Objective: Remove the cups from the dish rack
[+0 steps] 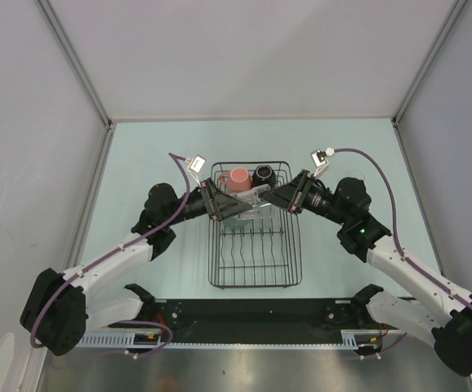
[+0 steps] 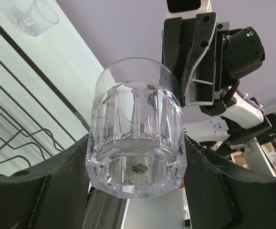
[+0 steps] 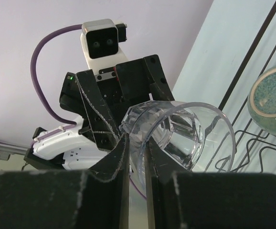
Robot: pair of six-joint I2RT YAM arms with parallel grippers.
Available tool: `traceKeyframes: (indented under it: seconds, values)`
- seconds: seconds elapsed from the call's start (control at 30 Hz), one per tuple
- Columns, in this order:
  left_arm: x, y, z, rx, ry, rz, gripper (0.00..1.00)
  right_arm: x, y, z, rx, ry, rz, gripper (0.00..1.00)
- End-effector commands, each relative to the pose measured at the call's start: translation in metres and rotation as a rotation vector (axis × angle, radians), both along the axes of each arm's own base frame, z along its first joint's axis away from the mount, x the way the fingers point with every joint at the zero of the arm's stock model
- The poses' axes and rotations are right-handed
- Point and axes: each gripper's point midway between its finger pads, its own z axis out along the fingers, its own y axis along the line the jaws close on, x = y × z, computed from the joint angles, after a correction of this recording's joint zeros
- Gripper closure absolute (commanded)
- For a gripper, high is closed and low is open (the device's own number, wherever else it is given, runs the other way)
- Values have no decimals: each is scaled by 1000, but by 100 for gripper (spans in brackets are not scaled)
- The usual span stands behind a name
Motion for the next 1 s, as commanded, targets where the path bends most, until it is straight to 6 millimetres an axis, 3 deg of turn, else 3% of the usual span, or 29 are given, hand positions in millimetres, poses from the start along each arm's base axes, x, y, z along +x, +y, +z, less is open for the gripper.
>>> traceKeyframes:
  seconds: [0.0,0.2,0.3,0.4,0.43,0.5,0.53,0.57,0.6,0.67,0.9,0.97]
  values:
    - [13,1,15,22,-45,60,26,-6,-10,25,-30,-109,-21,100]
    - [22,0,8,59,-8,86,0,-12,-18,34,-51,-134,-38,100]
    - [29,0,4,84,14,108,0,-11,-26,39,-74,-147,-68,100]
    - [38,5,-1,126,46,166,0,3,-44,35,-188,-146,-172,100]
    - [40,10,-12,176,77,194,0,12,-51,29,-247,-129,-221,100]
    - [49,20,-11,213,71,277,0,32,-83,19,-431,-85,-392,100]
    - [49,26,-22,266,92,296,0,43,-94,10,-508,-52,-450,100]
    - [49,29,-20,282,87,319,0,51,-123,-12,-654,22,-572,100]
    - [55,37,-21,307,87,375,0,56,-136,-2,-705,12,-630,100]
    - [52,51,-28,367,103,420,0,64,-171,-26,-885,94,-760,100]
    - [50,88,-40,490,139,572,0,78,-251,-71,-1055,313,-983,100]
    - [47,94,-46,528,156,585,0,81,-265,-83,-1070,361,-998,100]
